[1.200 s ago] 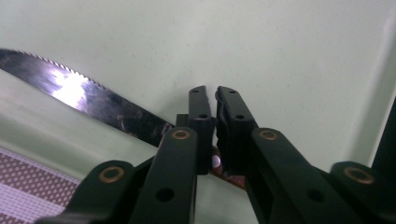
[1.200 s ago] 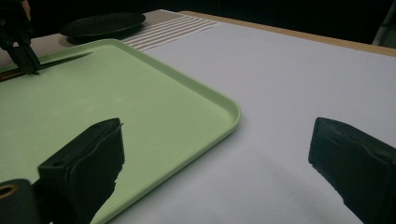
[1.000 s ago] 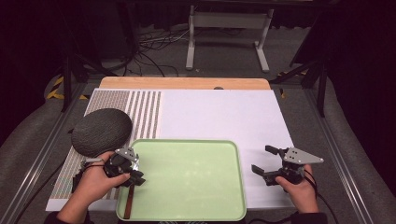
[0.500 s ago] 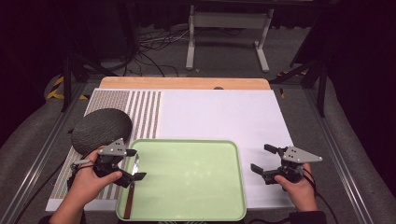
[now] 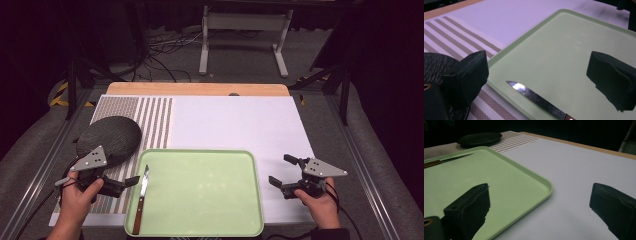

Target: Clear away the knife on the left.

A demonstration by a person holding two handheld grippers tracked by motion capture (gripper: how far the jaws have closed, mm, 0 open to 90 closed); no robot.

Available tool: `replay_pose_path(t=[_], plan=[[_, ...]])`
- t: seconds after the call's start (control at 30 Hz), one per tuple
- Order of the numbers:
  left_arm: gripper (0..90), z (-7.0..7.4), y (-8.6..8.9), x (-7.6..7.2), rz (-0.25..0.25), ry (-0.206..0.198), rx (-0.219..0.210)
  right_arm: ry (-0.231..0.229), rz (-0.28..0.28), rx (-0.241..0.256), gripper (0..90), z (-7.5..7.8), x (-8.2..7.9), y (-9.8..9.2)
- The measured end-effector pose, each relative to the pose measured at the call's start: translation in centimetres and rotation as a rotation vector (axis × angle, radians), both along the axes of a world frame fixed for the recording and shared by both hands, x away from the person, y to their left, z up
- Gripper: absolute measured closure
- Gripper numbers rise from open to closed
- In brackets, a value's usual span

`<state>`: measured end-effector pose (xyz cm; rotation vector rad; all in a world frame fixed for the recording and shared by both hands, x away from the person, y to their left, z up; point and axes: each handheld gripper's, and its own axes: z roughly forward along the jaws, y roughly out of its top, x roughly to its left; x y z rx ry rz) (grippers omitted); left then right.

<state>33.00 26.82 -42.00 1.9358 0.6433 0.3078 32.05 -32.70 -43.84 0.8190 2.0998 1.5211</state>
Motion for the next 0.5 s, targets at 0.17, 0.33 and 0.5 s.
replay_pose_path(t=[0.17, 0.33, 0.5], plan=[[3.5, -1.2, 1.6, -0.4, 0.055, -0.056, -0.035, -0.016, -0.011, -0.001, 3.7, 0.0, -0.1, 0.1], [3.2, -2.0, 3.0, -0.9, 0.095, -0.114, -0.048, -0.02, -0.02, 0.006, 3.6, -0.2, -0.1, 0.3], [3.1, -3.0, 4.6, -1.6, 0.17, -0.187, -0.073, -0.024, -0.029, 0.015, 3.5, -0.2, -0.2, 0.2]])
